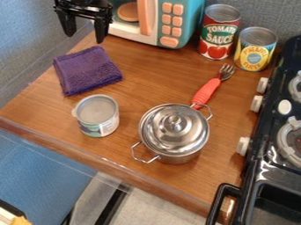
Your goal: Push can from bottom to the top of the table
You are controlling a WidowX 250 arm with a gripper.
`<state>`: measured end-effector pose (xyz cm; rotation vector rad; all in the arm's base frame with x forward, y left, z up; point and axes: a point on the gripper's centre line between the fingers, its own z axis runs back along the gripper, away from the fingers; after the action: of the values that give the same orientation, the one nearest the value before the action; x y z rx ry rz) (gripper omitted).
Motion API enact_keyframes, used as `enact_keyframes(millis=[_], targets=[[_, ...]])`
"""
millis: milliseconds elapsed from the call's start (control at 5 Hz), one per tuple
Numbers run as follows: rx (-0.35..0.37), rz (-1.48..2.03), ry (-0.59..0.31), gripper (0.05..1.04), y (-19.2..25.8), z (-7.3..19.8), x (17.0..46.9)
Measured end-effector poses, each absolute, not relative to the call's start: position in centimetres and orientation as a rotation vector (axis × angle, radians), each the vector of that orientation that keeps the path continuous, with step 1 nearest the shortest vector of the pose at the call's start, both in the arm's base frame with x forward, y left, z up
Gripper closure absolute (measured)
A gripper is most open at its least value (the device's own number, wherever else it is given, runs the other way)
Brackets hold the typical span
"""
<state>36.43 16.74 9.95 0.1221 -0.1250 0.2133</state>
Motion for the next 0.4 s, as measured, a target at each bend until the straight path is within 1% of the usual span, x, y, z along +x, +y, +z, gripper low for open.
enact_keyframes(millis=[200,400], targets=[[0.111,0.213,-0.082,0.083,16.6,8.4,36.0],[0.111,0.216,-0.069,0.083,15.7,9.4,33.7]])
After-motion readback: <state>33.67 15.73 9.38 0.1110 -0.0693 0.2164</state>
